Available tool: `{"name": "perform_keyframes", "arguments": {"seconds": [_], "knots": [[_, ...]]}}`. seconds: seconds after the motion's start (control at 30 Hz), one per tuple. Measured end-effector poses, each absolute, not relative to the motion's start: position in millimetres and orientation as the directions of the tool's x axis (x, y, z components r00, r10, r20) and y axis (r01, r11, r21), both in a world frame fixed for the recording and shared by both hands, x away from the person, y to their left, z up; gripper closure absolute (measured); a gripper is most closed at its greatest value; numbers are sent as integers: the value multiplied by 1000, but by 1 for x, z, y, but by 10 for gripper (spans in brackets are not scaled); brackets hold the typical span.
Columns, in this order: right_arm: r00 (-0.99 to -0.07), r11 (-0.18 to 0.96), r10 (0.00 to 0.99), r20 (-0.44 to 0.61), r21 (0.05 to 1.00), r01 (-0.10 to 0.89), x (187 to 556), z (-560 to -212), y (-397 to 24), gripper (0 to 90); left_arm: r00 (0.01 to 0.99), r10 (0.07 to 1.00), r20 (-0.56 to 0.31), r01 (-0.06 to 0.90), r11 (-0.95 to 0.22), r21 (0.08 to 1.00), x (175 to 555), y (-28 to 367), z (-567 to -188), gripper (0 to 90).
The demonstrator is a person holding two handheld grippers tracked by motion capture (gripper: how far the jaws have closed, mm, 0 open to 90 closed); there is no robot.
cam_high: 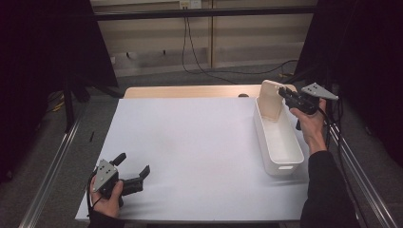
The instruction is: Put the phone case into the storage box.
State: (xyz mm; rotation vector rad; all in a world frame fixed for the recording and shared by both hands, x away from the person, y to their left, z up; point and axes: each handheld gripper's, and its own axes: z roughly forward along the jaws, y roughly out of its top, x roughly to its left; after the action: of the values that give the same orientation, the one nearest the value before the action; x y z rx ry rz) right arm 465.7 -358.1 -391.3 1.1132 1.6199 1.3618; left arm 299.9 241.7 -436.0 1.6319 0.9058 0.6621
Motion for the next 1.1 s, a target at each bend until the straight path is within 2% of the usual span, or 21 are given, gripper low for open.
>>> {"name": "perform_keyframes", "arguments": {"seconds": [0.3,0.5,1.1], "knots": [[-337,58,942,-3,986,156,471,-396,-357,799,544,838,-33,220,-105,970,301,243,-436,20],[-291,61,957,-10,984,169,474,-397,-360,760,540,841,-40,226,-99,969,301,244,-437,21],[-249,56,969,-4,978,200,483,-400,-357,684,531,847,-41,224,-93,970,302,246,-437,21]]}}
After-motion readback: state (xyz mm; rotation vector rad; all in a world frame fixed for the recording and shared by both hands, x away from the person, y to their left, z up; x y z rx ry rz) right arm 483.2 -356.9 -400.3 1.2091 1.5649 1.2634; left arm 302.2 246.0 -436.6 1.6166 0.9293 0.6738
